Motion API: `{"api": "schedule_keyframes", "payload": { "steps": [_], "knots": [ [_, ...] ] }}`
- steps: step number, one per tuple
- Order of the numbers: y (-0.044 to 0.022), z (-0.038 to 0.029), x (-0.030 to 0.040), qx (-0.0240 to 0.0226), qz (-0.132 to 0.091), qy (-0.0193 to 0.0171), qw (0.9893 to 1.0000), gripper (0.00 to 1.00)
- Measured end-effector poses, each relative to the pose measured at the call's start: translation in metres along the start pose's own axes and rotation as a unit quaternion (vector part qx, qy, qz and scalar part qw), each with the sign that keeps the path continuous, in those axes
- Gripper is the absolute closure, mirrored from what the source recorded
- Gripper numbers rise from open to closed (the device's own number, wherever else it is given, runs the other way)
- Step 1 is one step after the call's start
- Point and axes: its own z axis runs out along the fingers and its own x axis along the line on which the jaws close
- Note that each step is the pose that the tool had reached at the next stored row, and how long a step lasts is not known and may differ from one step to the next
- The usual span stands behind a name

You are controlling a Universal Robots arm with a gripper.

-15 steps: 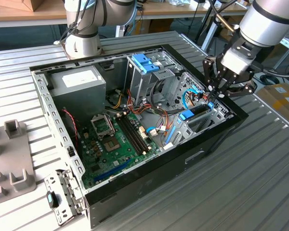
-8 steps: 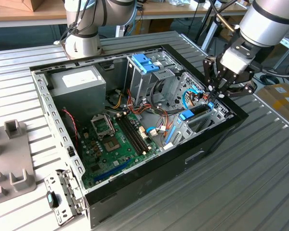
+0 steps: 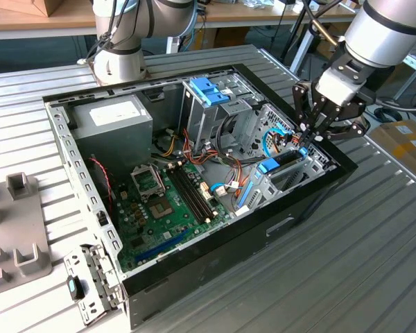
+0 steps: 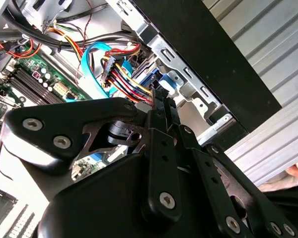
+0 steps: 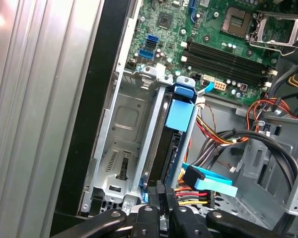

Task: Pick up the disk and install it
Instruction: 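Insert the first disk wire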

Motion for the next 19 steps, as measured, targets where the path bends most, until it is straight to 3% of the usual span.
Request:
{"api": "schedule_keyframes", "payload": {
  "steps": [19],
  "knots": [
    [0.0001,0.0002,0.0000,0.0009,0.029,0.0034,0.9996,0.83]
  ]
}}
